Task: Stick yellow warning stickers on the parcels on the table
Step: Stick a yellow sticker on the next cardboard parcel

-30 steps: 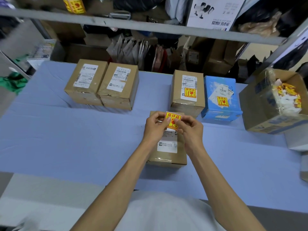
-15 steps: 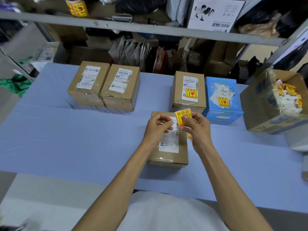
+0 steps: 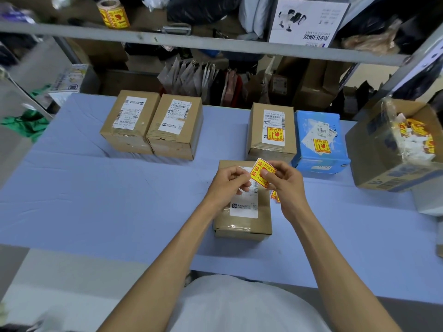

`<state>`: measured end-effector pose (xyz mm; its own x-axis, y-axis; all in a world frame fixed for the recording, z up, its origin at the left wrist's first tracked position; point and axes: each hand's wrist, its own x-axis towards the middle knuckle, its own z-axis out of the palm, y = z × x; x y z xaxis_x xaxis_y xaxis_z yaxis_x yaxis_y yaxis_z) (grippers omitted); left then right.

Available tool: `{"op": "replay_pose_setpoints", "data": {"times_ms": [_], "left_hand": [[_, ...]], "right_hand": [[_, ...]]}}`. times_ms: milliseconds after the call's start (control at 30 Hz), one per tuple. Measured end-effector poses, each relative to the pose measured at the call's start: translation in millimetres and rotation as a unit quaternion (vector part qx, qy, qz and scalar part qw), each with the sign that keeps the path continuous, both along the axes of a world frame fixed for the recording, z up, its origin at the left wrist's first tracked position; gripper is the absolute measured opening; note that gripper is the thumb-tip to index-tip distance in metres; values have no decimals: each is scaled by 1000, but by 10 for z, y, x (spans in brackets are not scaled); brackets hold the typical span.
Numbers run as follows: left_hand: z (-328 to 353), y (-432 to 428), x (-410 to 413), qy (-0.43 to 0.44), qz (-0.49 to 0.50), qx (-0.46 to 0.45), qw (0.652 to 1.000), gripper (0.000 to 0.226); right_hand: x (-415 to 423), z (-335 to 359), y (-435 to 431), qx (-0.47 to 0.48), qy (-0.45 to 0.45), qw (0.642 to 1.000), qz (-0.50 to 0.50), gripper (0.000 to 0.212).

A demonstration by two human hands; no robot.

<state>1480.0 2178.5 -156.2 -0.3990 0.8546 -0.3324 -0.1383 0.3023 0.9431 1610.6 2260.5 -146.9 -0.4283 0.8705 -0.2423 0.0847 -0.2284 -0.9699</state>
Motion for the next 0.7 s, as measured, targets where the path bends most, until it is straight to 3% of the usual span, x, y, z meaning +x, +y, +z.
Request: {"op": "replay_pose_setpoints", "data": {"times_ms": [700], "left_hand": [[-10,-80,65,-3,-14,18,1000,11]], "right_hand": [[31,-80,-13,-4,-40,999,-8,17]]}}
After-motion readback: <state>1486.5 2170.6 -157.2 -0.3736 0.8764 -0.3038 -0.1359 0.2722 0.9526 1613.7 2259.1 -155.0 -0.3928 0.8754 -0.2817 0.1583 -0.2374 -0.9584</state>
